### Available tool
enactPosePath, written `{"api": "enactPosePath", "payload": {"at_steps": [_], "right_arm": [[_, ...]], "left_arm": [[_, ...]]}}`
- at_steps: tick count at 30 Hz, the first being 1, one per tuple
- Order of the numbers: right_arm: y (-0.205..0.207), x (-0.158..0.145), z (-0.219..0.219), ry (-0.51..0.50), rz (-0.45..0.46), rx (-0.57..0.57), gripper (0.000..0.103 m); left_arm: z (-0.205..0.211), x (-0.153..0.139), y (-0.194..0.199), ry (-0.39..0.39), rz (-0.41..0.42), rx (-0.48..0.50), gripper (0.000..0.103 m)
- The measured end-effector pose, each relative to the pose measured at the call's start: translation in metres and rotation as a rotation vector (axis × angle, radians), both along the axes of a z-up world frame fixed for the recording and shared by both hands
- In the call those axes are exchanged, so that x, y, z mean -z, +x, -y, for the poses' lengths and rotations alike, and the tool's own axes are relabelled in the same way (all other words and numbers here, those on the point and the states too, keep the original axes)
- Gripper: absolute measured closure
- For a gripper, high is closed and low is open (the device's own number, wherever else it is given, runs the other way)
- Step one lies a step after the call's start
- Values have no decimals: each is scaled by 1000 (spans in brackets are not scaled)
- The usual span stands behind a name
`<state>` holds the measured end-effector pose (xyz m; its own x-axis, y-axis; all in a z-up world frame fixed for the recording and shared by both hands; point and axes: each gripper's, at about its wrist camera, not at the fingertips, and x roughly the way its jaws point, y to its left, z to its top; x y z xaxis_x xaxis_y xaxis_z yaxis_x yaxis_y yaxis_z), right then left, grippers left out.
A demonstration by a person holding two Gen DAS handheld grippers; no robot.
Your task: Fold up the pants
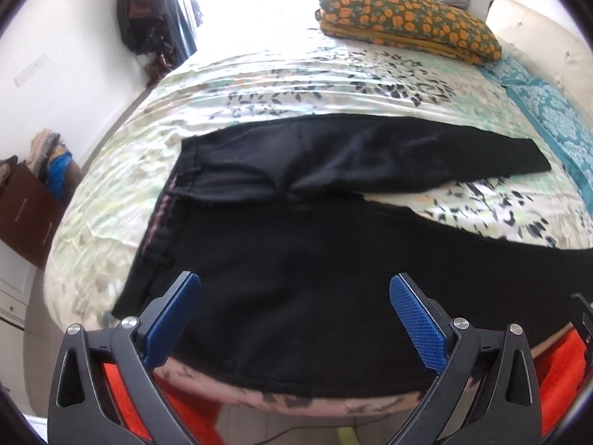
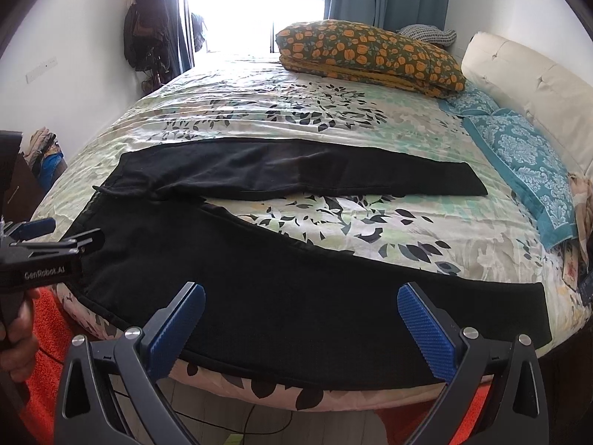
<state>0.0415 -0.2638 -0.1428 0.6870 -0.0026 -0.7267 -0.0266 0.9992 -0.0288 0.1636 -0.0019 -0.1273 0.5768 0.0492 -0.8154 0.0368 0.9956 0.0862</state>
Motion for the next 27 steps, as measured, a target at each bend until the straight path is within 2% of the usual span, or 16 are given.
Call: {"api": "enactPosePath", "payload": {"at_steps": [4, 7, 10, 13, 14, 17, 21, 22, 24, 25, 27], "right_arm": [[35, -1, -7, -5, -22, -38, 0], [74, -4, -9, 51, 10, -64, 0], [127, 0, -14, 45, 32, -79, 0], [191, 19, -14, 62, -17, -69, 0], [213, 29, -13, 65, -44, -59, 0], [275, 69, -14, 76, -152, -33, 0], [345, 151, -21, 89, -412, -24, 0], [357, 163, -20, 72, -429, -16, 0], [371, 150, -18, 72, -343, 14, 0], [378, 146, -17, 67, -358, 24, 0], [379, 127, -11, 75, -343, 45, 0]], "left_arm": [[-13, 6, 65, -12, 17, -38, 1], [-10, 27, 118, -8, -11, -28, 1], [-3, 71, 169, 91, -80, -32, 1], [-3, 125, 208, 234, -187, -49, 0], [-8, 136, 216, 226, -205, -46, 0], [-24, 141, 233, 133, -214, -92, 0], [-24, 142, 250, 139, -227, -106, 0], [-24, 141, 252, 144, -222, -98, 0], [-28, 134, 252, 127, -233, -93, 0], [-33, 127, 249, 118, -229, -104, 0], [-47, 107, 239, 104, -161, -120, 1]]}}
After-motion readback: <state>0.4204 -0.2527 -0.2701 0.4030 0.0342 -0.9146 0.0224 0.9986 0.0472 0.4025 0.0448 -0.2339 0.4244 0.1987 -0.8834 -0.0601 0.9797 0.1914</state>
